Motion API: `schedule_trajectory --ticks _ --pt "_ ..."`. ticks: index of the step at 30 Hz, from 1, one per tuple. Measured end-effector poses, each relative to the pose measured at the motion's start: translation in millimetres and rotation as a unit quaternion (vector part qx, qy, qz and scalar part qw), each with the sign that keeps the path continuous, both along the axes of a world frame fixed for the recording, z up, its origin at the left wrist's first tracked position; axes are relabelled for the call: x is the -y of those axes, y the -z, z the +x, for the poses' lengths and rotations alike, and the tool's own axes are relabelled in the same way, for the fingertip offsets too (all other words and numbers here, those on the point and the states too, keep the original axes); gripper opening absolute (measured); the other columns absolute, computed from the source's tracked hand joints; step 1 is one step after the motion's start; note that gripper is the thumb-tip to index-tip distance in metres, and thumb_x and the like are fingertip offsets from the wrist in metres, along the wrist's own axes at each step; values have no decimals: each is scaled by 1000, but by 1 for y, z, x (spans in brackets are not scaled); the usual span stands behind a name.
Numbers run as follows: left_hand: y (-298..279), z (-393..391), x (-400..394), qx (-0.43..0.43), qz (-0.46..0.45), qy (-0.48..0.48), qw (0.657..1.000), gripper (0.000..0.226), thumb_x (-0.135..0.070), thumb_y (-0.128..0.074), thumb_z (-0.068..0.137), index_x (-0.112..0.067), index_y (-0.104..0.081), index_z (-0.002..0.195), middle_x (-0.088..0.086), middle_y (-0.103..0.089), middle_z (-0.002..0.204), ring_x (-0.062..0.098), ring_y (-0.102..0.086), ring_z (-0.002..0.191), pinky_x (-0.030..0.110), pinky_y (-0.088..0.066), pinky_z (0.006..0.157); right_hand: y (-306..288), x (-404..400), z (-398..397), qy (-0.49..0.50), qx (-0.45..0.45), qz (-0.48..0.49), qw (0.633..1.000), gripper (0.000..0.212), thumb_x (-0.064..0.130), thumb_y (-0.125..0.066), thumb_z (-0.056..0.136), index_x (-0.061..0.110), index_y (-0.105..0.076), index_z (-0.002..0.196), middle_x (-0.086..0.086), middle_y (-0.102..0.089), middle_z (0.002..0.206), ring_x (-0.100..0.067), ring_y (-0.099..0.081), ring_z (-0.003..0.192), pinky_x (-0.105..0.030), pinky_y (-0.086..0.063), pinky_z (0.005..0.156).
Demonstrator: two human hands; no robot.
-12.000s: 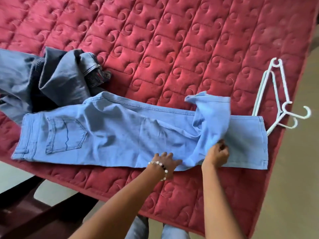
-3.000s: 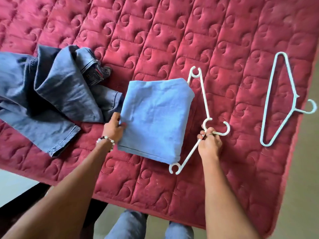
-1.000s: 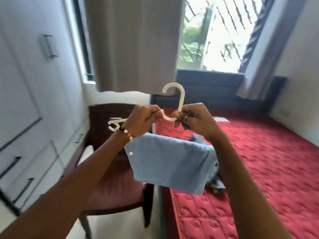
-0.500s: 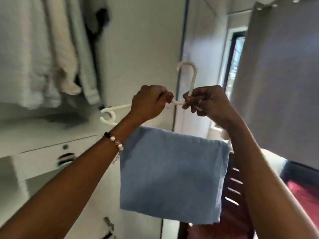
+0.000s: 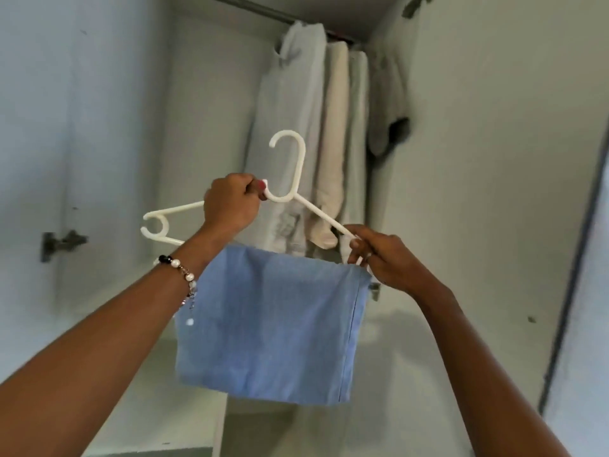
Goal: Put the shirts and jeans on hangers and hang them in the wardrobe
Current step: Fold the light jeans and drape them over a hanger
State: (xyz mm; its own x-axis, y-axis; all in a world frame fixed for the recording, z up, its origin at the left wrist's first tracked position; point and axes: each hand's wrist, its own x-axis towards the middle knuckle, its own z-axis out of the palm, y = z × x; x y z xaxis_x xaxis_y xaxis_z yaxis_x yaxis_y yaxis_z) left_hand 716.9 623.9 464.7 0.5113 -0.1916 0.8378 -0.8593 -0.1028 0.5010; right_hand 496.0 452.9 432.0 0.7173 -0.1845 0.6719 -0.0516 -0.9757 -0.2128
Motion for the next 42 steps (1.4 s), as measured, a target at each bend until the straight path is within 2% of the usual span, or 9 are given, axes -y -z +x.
schedule_trajectory --ticks 5,8,12,15,18,22,26,33,42 --pt "-20 70 -19 5 -19 -60 998 32 -35 -52 93 -16 -73 78 14 -68 75 38 -62 80 45 -47 83 -5 -1 77 -33 19 13 999 13 18 -48 99 25 -59 99 -3 -58 70 -21 -65 54 -28 -50 43" --pt "-36 109 -20 32 -28 -70 997 30 -30 -53 94 -14 -71 75 14 -68 72 37 -62 76 45 -48 80 -23 -5 139 -67 57 -42 995 11 27 -53 97 22 -63 100 11 -59 62 -4 -57 55 -24 -45 59" --pt "-68 172 -20 48 -53 -66 995 27 -23 -55 95 -10 -71 77 14 -69 73 36 -64 77 42 -49 78 -58 -4 211 -75 81 -53 992 18 11 -55 96 17 -64 111 40 -54 58 10 -54 51 -6 -40 51" --pt "-92 210 -16 63 -57 -53 995 28 -23 -54 95 -9 -70 78 11 -68 71 35 -63 76 42 -49 78 -88 -4 239 -115 106 47 987 19 14 -62 93 20 -68 110 10 -56 45 -7 -45 32 -21 -41 34" --pt "-127 253 -9 62 -62 -32 996 29 -25 -52 96 -9 -70 80 4 -64 68 26 -62 74 36 -48 79 -128 -7 278 -88 139 4 986 18 16 -60 94 21 -70 107 7 -49 47 -9 -44 34 -26 -43 30" --pt "-174 304 -7 102 -21 -77 992 22 -27 -60 92 -8 -70 94 5 -71 93 17 -63 87 18 -40 75 -172 -7 332 -12 178 -82 980 22 24 -56 96 21 -71 111 -1 -58 62 -19 -56 50 -28 -50 39" --pt "-212 353 -14 130 49 -159 977 40 -25 -68 87 -11 -59 123 7 -61 125 24 -56 115 31 -44 97 -224 2 392 94 206 -154 962 23 29 -51 97 19 -71 105 -10 -66 81 -29 -60 68 -36 -53 59" --pt "-261 412 -26 184 34 -248 950 41 -23 -66 88 -11 -56 126 9 -57 129 25 -53 119 31 -41 98 -322 -8 484 195 289 -209 913 22 27 -53 95 9 -63 101 -7 -59 84 -27 -58 72 -32 -47 63" --pt "-355 455 -36 152 12 -329 932 30 -24 -65 81 -12 -63 109 10 -62 113 29 -58 107 32 -48 87 -434 -17 575 231 320 -244 886 25 15 -51 92 12 -61 115 -12 -63 114 -35 -61 106 -38 -45 77"
